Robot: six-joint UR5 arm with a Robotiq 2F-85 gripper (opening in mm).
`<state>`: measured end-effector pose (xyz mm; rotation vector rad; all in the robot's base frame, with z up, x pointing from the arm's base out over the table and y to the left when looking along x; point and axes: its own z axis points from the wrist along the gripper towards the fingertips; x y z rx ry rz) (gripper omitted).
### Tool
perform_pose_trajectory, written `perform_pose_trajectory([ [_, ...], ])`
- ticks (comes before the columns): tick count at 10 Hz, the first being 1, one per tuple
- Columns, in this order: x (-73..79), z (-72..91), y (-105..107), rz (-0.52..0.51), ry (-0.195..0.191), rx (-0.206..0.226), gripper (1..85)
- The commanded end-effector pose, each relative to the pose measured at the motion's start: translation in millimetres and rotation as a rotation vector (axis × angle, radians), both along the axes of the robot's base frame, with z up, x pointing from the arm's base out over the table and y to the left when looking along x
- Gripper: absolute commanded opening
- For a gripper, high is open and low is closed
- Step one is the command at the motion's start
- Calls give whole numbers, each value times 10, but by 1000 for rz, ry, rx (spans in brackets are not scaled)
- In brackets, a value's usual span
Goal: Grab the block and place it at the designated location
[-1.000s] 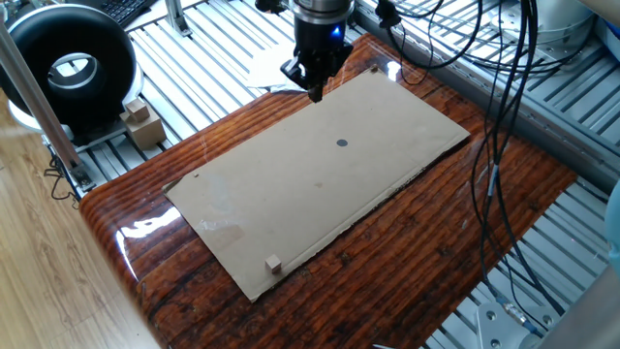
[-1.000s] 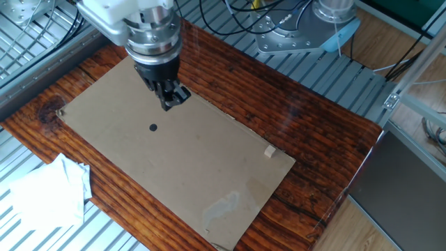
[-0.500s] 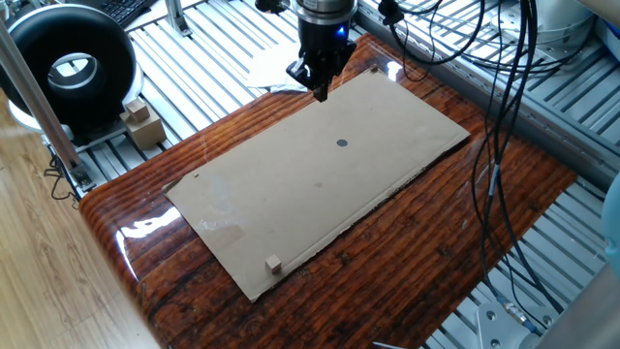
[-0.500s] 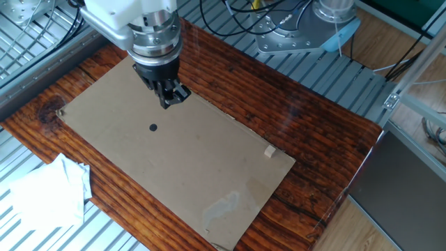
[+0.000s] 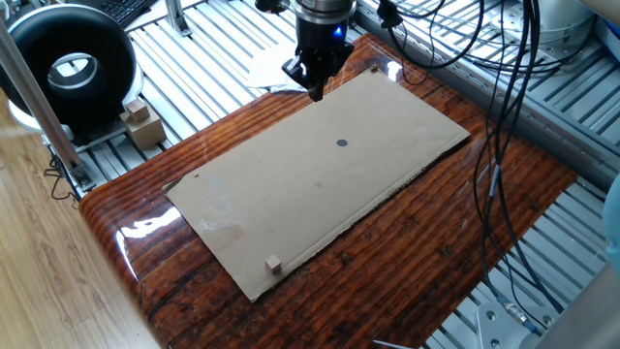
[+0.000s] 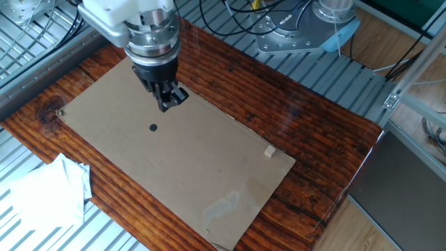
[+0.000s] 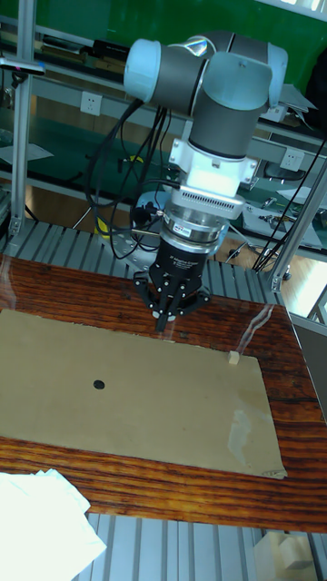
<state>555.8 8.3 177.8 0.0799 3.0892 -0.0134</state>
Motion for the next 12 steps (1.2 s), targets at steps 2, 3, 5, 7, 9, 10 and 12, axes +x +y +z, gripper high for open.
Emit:
perform_pose_trajectory([
  [2, 10, 7, 73, 78, -1, 41, 10],
  [3, -6, 6, 81, 113, 4, 42, 10],
  [5, 81, 15, 153, 121, -31, 67, 10],
  [7, 69, 25, 268, 119, -29, 112, 10],
  [9, 71, 7, 195, 124, -28, 84, 10],
  [10, 50, -6, 142, 139, -19, 61, 10],
  [12, -61, -19, 128, 205, 19, 36, 10],
])
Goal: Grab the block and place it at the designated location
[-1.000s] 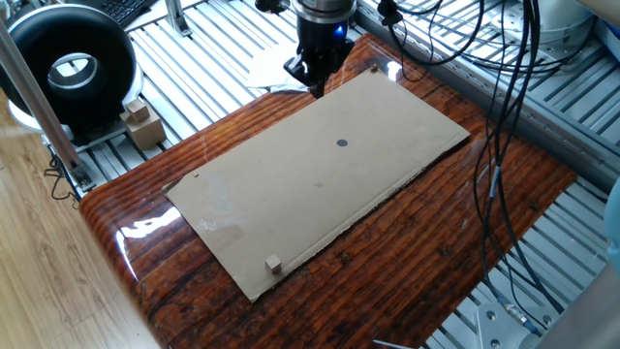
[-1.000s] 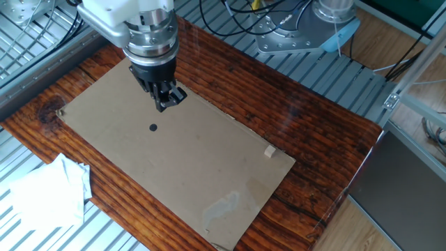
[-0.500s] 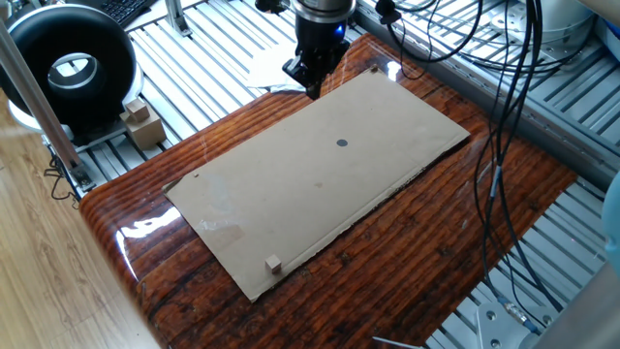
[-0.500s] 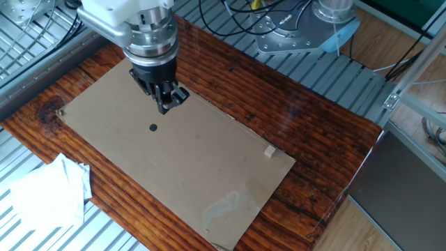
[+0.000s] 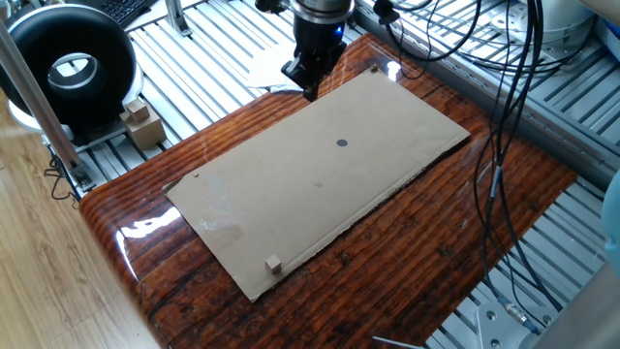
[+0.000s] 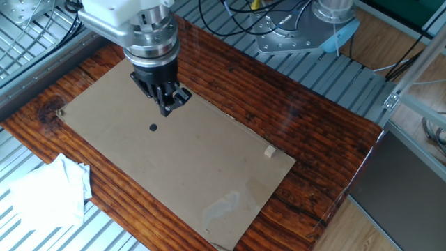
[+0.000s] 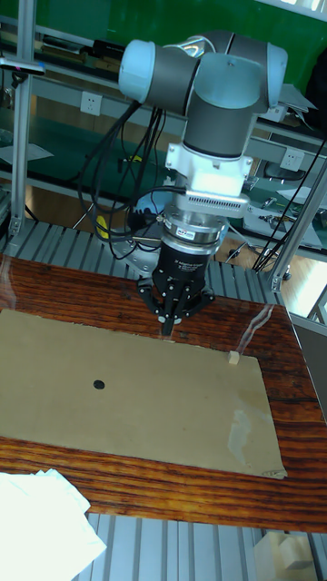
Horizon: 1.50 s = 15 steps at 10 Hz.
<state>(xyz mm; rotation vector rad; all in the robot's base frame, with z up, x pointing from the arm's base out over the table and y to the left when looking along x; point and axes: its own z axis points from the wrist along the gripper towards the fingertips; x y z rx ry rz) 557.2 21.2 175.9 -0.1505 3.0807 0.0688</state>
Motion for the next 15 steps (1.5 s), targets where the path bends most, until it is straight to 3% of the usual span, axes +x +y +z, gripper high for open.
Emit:
perform_pose_trajectory([
  [1, -132, 9, -9, 115, 37, -32, 10],
  [3, -432, 21, 72, 241, 112, -32, 10],
  [4, -531, -3, 214, 217, 113, -19, 10],
  [6, -708, -253, 541, 183, 35, 20, 10],
  [7, -862, -391, 666, 194, 17, 41, 10],
  [9, -1159, -528, 665, 175, 39, -32, 10],
  [12, -1422, -703, 928, 123, 16, -43, 10],
  [14, -1447, -701, 1054, 81, 24, -50, 10],
  [15, -1534, -702, 1019, 67, 58, -62, 10],
])
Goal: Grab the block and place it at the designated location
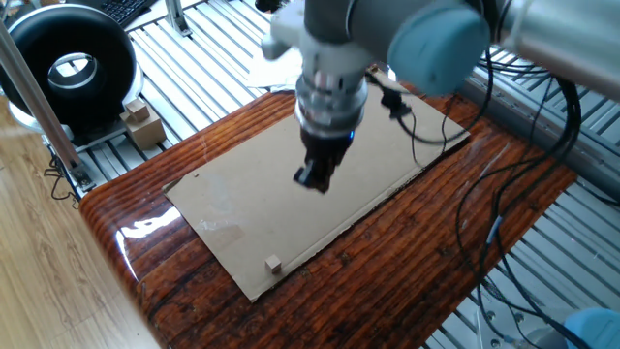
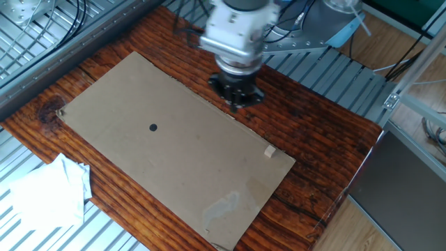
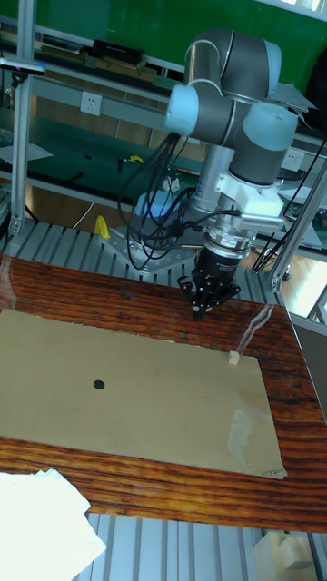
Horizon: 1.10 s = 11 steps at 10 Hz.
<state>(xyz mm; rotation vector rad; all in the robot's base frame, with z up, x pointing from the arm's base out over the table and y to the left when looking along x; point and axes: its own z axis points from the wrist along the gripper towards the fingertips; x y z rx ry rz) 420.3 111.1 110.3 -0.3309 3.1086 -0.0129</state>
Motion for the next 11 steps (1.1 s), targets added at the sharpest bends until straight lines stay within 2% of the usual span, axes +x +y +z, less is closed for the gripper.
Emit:
perform_pose_trajectory([
  [1, -269, -43, 219, -9, 61, 32, 10],
  [2, -275, -38, 314, 54, 62, 69, 10],
  [4, -290, -20, -188, 208, 84, -121, 10],
  [5, -166, -37, -70, 196, 31, -80, 10],
  [6, -177, -152, 171, 130, -22, -38, 10],
  [7, -244, -244, 416, 74, -33, -63, 60],
  [8, -345, -280, 731, 35, -9, -53, 137],
  [9, -479, -299, 949, 12, 27, -48, 137],
  [10, -629, -321, 1127, -24, 67, -27, 197],
  [11, -652, -264, 1323, -40, 80, 39, 290],
])
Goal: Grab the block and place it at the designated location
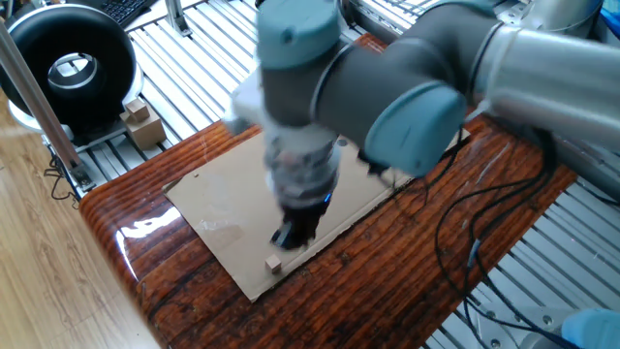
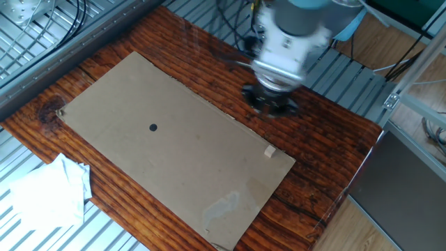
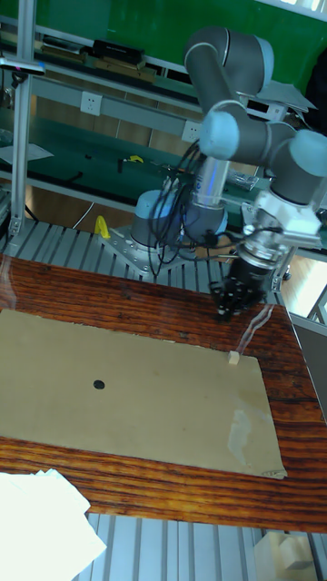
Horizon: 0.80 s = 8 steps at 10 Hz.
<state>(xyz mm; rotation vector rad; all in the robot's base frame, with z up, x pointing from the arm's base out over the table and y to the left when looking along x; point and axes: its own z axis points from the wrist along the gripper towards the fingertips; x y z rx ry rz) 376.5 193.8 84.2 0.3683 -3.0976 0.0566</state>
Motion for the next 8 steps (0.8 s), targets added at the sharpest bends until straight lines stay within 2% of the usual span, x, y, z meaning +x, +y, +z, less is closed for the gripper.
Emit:
perform_pose_trajectory([
  [1, -163, 17, 421, -68, 42, 55, 500],
  [2, -68, -50, 387, -101, 35, 51, 517],
  [3, 4, -115, 336, -124, 39, 19, 543],
  [4, 100, -147, 246, -125, 35, -16, 507],
  [8, 210, -104, 199, -206, 36, -18, 420],
])
